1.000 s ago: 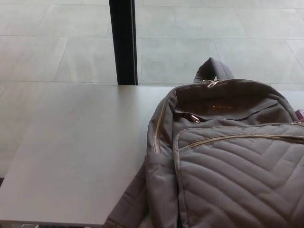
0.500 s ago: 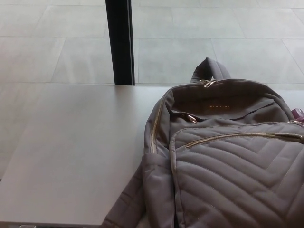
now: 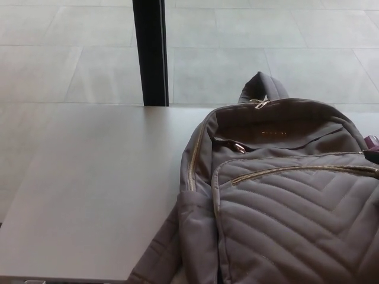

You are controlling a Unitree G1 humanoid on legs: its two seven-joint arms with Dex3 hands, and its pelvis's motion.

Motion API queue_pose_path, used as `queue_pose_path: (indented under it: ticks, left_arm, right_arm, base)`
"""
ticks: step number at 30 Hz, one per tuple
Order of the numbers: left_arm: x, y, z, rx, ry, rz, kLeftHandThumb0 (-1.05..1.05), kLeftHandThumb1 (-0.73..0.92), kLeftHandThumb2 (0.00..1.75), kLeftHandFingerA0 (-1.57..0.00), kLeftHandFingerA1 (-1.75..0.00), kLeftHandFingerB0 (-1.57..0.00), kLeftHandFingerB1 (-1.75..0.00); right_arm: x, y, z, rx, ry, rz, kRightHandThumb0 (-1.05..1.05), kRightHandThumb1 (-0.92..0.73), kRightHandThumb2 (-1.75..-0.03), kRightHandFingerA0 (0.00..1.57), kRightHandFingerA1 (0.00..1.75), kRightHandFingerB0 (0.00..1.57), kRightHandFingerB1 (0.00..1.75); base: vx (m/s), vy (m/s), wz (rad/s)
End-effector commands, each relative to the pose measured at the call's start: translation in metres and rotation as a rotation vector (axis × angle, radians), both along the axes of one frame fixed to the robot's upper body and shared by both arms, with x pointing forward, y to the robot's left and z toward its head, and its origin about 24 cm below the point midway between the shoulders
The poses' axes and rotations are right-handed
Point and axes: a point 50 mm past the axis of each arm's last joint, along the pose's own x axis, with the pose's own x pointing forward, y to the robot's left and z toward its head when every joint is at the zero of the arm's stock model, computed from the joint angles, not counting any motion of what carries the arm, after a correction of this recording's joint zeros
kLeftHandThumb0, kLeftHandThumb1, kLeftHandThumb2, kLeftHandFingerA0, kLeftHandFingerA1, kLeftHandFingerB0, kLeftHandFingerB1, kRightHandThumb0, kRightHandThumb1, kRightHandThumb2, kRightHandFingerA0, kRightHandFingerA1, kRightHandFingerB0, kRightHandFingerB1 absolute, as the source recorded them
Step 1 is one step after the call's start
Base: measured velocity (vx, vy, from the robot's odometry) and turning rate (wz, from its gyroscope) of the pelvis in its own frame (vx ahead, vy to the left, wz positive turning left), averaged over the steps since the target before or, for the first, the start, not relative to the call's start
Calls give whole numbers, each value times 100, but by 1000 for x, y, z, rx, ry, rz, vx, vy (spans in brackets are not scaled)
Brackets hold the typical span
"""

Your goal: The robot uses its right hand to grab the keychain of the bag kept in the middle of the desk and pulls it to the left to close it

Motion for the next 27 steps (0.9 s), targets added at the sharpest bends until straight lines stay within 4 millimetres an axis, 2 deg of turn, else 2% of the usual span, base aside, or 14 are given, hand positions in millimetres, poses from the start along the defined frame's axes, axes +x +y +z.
queue_pose_path:
  ticks: [1,3,6,12,13,15,16,18,19,23,24,25,26,27]
  left_arm:
    - [-1,6,5,31,11,-5,-57,83,65,-80,-47,-61,-41]
    - [-2,6,5,27,10,-16,-57,83,66,-78,-48,-62,-42]
    - [-4,5,5,24,13,-19,-56,83,66,-82,-50,-64,-43]
    - [-5,5,3,3,18,-1,-56,82,65,-82,-50,-64,-43]
    - [-5,5,3,1,16,-8,-56,82,65,-82,-50,-65,-43]
    - [-6,5,4,-3,17,-8,-56,82,65,-81,-50,-64,-43]
    - [-6,5,3,1,22,-13,-56,83,66,-81,-50,-64,-43]
    - [-7,5,3,-7,18,-16,-56,83,66,-80,-51,-63,-43]
    - [-6,5,3,-16,10,-15,-56,83,66,-82,-53,-63,-43]
    - [-6,4,3,-9,17,-20,-56,83,66,-82,-53,-64,-43]
    - [-5,4,3,-8,13,-20,-57,83,65,-83,-54,-65,-44]
    - [-5,4,3,-13,3,-22,-56,84,65,-83,-55,-65,-45]
    - [-5,4,3,-18,0,-21,-57,84,65,-84,-56,-67,-45]
    - [-5,4,3,-22,6,-14,-57,85,66,-85,-54,-65,-44]
  right_arm:
    - [1,-8,-6,-151,71,-34,-29,-53,-57,28,52,13,28]
    - [1,-16,-10,-199,84,-55,-28,-57,-57,47,59,26,30]
    - [1,-24,-13,-242,99,-98,-22,-62,-59,51,70,39,34]
    - [-2,-32,-17,-294,163,-173,-21,-69,-61,43,80,43,35]
    - [-3,-35,-17,-336,207,-190,-25,-71,-60,34,100,42,33]
    - [-4,-36,-18,-384,228,-188,-26,-71,-60,31,106,42,33]
    - [-4,-36,-19,-407,242,-196,-27,-71,-60,31,94,42,33]
    - [-4,-37,-20,-440,250,-210,-26,-70,-60,33,98,44,34]
    - [-6,-37,-23,-454,270,-210,-27,-70,-59,32,111,46,34]
    - [-6,-36,-24,-479,299,-206,-29,-74,-61,31,114,43,33]
    - [-8,-35,-26,-472,296,-185,-31,-79,-63,50,99,46,36]
    - [-8,-34,-27,-461,296,-183,-28,-83,-65,57,114,51,38]
    - [-8,-32,-28,-453,292,-184,-27,-86,-65,64,117,59,41]
    - [-9,-29,-31,-433,263,-196,-20,-81,-71,77,138,81,73]
  base:
    - [0,0,0]
    - [0,0,0]
    - [0,0,0]
    - [0,0,0]
    - [0,0,0]
    - [0,0,0]
    - [0,0,0]
    - [0,0,0]
    - [0,0,0]
    - [0,0,0]
    - [0,0,0]
    - [0,0,0]
    - [0,0,0]
    - [0,0,0]
